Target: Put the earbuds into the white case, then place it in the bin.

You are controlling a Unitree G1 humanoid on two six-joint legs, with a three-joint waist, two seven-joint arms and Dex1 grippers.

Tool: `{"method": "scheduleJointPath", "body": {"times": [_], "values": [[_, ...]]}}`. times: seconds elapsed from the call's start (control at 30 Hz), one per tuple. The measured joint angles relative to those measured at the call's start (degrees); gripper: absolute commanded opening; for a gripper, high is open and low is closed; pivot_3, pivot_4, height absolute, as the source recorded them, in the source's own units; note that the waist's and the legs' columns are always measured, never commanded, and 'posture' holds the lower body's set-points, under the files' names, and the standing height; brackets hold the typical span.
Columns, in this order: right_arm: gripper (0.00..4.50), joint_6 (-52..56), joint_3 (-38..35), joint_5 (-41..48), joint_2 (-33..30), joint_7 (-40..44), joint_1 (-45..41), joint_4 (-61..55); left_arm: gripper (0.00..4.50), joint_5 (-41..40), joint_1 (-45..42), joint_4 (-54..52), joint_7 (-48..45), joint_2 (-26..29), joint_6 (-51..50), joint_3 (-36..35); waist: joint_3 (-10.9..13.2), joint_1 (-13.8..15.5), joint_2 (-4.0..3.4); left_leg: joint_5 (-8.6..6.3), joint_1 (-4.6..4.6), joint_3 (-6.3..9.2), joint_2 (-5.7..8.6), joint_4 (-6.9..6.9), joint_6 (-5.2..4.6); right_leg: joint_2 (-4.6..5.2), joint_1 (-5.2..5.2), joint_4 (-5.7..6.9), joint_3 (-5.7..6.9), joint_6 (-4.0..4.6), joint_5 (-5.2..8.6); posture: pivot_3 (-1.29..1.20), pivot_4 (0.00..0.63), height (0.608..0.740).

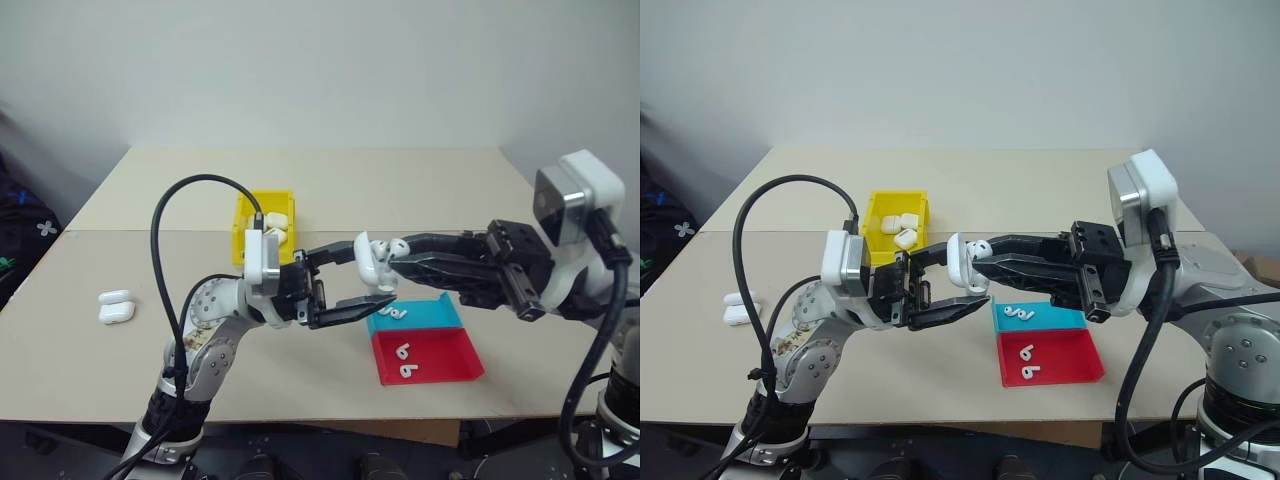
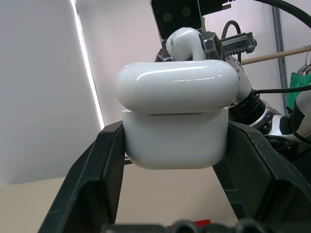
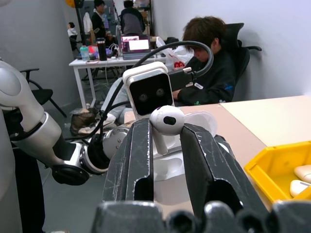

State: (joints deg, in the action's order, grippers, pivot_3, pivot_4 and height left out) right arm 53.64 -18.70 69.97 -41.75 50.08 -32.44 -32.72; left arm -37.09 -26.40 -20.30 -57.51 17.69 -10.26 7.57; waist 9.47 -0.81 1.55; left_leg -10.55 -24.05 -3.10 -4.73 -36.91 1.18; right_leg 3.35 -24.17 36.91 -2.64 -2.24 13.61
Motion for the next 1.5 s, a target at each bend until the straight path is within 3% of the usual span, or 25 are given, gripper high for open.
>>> {"method": "scheduleJointPath", "body": {"times": [1.03, 1.07, 1.1, 1.5], "values": [[0.93, -13.2, 5.1, -10.2, -2.7, 3.9, 5.7, -1.6, 2.78, 1.2, 0.4, 0.3, 0.7, -0.2, -0.4, 0.0, 0.0, 0.1, 0.00, 0.00, -0.02, 0.01, 0.00, 0.00, 0.00, 0.00, 0.00, -0.06, 0.02, -0.04, 0.02, 0.00, 0.150, 0.740], [1.40, -13.3, 5.2, -10.3, -2.7, 4.0, 5.7, -1.7, 2.78, 1.2, 0.4, 0.3, 0.7, -0.2, -0.4, 0.0, 0.0, 0.1, 0.01, 0.00, -0.02, 0.01, 0.00, 0.00, 0.00, 0.00, 0.00, -0.06, 0.01, -0.04, 0.02, 0.00, 0.150, 0.740], [1.53, -13.5, 5.3, -10.4, -2.7, 3.9, 5.8, -1.6, 2.78, 1.2, 0.4, 0.3, 0.7, -0.3, -0.4, 0.0, 0.0, 0.1, 0.01, 0.00, -0.02, 0.01, 0.00, 0.00, 0.00, 0.00, 0.00, -0.06, 0.01, -0.04, 0.02, 0.00, 0.150, 0.740], [1.53, -15.0, 6.0, -12.0, -3.7, 4.5, 6.5, -1.7, 2.78, 1.2, 1.3, 0.8, 0.4, -0.3, -0.1, 0.0, 0.0, 0.1, 0.01, 0.00, -0.02, 0.01, 0.00, 0.00, 0.00, 0.00, 0.00, -0.07, 0.02, -0.04, 0.02, 0.00, 0.150, 0.740]]}}
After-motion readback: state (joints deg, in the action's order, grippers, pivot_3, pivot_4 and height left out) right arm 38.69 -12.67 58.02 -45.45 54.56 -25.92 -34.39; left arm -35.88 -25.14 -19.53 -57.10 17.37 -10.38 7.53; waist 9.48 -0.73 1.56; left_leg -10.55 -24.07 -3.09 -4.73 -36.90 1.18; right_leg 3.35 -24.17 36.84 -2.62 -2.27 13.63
